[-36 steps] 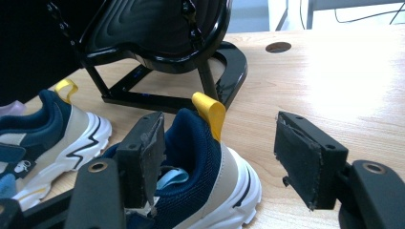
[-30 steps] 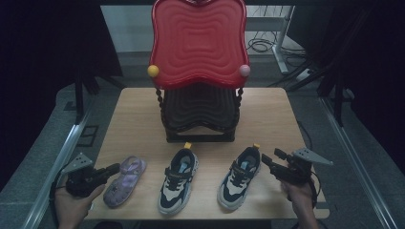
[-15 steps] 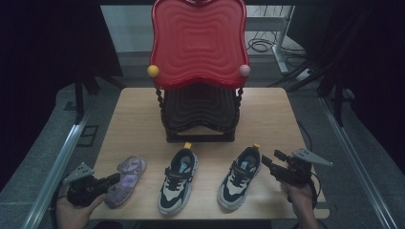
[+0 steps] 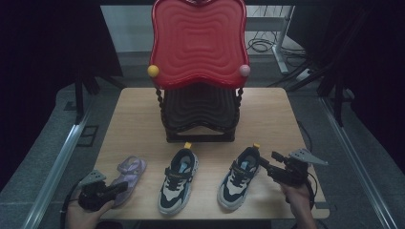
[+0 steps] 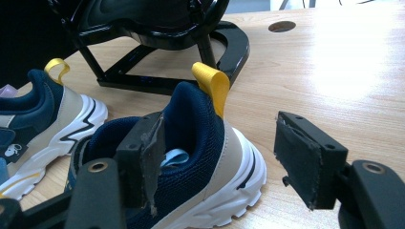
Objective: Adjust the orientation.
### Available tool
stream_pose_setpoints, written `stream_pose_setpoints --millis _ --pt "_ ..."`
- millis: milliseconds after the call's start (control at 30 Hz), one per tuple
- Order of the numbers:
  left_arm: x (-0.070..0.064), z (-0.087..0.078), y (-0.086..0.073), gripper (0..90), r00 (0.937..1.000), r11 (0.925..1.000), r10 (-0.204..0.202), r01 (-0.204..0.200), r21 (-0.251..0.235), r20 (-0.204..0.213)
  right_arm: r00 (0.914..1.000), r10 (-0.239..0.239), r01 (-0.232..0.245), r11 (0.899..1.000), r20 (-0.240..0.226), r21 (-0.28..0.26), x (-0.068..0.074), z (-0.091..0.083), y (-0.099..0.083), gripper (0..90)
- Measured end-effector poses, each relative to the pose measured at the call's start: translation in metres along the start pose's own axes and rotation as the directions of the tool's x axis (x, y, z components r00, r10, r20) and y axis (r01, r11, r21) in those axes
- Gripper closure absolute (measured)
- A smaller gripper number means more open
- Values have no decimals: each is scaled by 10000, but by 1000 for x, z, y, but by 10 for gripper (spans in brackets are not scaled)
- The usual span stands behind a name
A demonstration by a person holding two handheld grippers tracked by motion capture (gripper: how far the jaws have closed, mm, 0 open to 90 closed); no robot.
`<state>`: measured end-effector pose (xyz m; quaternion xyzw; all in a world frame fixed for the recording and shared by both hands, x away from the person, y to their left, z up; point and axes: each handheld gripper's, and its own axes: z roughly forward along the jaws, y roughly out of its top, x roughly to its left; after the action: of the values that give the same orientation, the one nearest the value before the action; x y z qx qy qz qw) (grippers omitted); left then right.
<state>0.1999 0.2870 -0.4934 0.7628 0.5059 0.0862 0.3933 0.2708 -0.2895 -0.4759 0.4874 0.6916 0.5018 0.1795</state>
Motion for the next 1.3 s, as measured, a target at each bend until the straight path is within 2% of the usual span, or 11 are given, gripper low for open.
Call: stream_pose_setpoints --millis 167,300,667,800,900,1033,1200,1300 --pt "-2 3 -4 900 10000 9997 -12 13 233 -54 10000 19 -19 10000 22 -32 0 -1 0 353" --pt "-6 9 -7 900 9999 9989 131 -127 452 -78 9998 175 -175 9998 97 -2 -3 -2 0 354" --pt "-5 16 -19 900 9997 9944 197 -178 1045 -176 9993 337 -337 9994 151 22 -6 -3 -2 356" --pt "-4 17 -20 900 9998 9942 67 -44 1074 -211 9993 329 -329 9995 161 31 -7 -3 -2 356" --pt "-4 17 -20 900 9996 9939 126 -97 1095 -259 9993 333 -334 9994 173 42 -7 -3 -2 356" --pt "-3 15 -17 900 9975 9897 465 -389 1380 -523 9993 307 -308 9995 210 66 -6 -3 -2 356" --pt "0 14 -17 900 9983 9887 393 -327 1461 -426 9992 322 -325 9994 226 114 -6 -2 -2 357" --pt "1 13 -19 900 9981 9900 299 -221 1394 -538 9990 348 -351 9993 295 97 -7 -2 -3 357"
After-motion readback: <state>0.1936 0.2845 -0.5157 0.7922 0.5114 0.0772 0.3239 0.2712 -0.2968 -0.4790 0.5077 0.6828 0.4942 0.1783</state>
